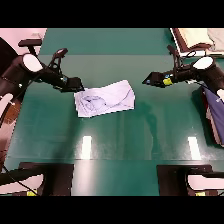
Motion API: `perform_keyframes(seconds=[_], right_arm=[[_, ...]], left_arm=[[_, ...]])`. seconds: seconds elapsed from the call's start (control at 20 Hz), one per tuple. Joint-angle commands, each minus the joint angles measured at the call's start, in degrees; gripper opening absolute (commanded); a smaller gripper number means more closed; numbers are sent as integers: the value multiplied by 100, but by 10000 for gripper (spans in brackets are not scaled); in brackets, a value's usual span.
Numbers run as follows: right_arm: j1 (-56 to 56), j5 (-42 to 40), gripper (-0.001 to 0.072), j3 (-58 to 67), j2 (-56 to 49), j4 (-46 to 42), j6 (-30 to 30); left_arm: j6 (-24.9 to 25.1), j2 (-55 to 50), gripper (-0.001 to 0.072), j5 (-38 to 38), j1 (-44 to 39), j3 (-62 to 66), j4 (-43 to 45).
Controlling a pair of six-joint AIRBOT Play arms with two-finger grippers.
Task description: Fold the shirts.
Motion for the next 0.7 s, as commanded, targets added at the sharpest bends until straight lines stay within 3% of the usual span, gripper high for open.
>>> perform_keyframes(seconds=[0.0, 0.2, 0.5, 0.55, 0.6, 0.65], right_arm=[[168, -219, 554, -37, 31, -9, -7], [358, -422, 554, -37, 28, -17, -7], [385, -378, 554, -37, 31, -13, -4], [380, -319, 553, -37, 31, -15, -4], [378, -282, 554, -37, 31, -15, -4], [378, -264, 554, -37, 28, -20, -4]], left_arm=[[-17, 7, 478, 772, -22, -566, -358], [181, -24, 478, 1381, -22, -699, -743], [337, -514, 475, 1554, -271, -664, -1056], [321, -509, 334, 1602, -264, -584, -1047], [339, -509, 71, 1606, -203, -411, -1005], [435, -498, 30, 1609, -114, -199, -992]])
